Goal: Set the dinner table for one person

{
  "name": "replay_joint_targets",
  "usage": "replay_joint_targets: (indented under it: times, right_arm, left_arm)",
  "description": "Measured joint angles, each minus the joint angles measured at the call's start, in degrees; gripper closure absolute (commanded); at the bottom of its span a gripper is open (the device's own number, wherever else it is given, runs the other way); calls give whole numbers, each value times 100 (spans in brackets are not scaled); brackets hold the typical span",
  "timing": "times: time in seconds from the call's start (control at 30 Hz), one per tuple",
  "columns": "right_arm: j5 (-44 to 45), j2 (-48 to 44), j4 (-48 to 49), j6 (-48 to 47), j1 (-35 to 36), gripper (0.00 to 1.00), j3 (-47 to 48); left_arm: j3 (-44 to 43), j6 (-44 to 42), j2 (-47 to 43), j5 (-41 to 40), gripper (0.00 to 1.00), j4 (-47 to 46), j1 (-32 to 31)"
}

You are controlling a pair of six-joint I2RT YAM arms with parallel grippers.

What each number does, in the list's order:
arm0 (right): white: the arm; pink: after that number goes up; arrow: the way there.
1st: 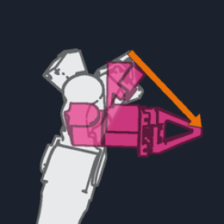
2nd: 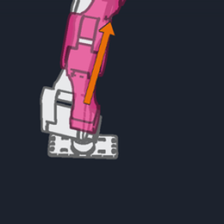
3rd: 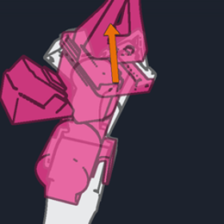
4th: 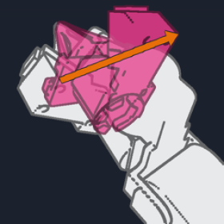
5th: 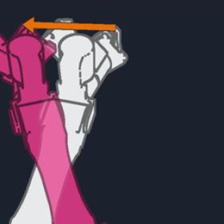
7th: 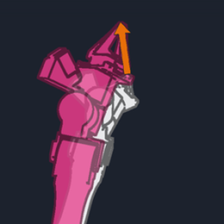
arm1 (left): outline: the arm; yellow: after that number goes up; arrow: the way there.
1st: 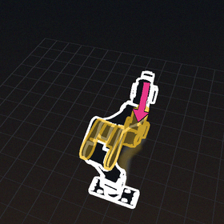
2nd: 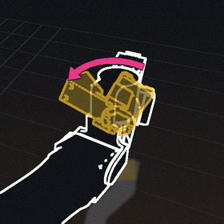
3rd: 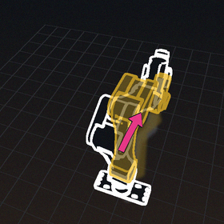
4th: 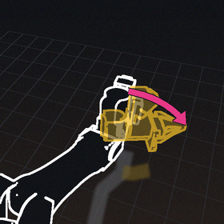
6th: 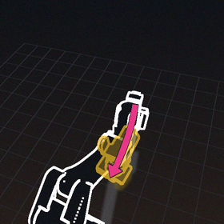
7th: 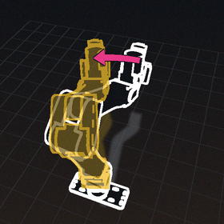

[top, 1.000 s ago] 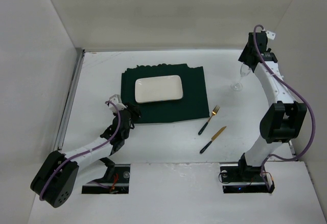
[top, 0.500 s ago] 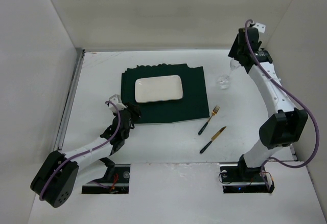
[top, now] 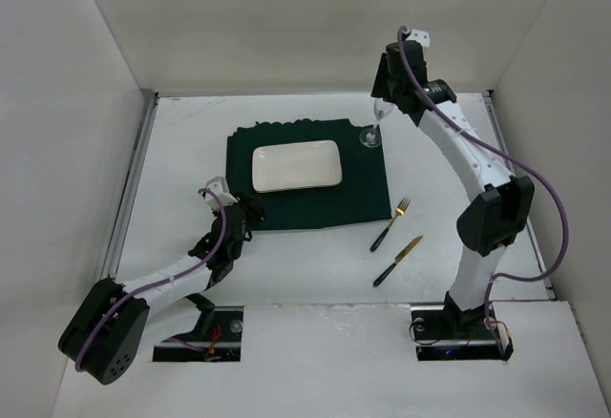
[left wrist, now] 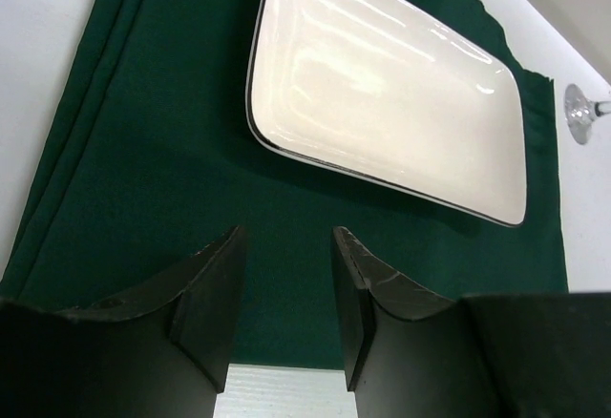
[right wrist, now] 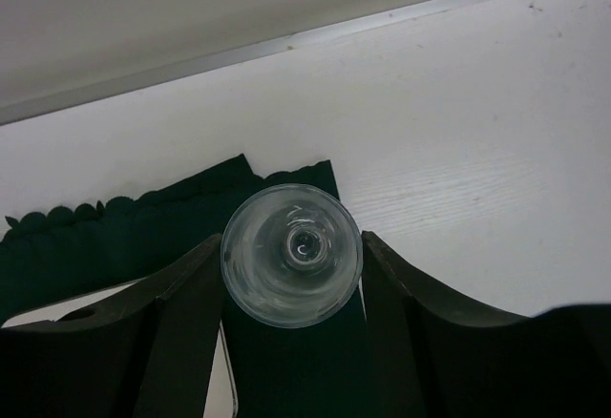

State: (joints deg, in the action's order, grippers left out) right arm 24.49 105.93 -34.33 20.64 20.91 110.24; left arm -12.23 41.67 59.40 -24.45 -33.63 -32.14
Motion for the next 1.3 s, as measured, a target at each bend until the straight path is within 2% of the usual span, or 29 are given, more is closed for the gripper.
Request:
replay_joint_targets:
  times: [0.37, 0.8, 1.03, 1.3]
  right_arm:
    - [-33, 992, -13, -212, 354, 46, 911]
    - [254, 1390, -17, -542, 417, 44, 1165]
    - [326, 1388, 13, -538, 459, 27, 1165]
    - [363, 1368, 26, -522, 468, 21, 1165]
  left_arm:
    - [0, 55, 15, 42, 61, -2, 28]
    - [0, 63, 17, 44, 61, 0, 37]
    - [0, 70, 17, 46, 61, 0, 37]
    - [0, 74, 17, 48, 61, 0, 37]
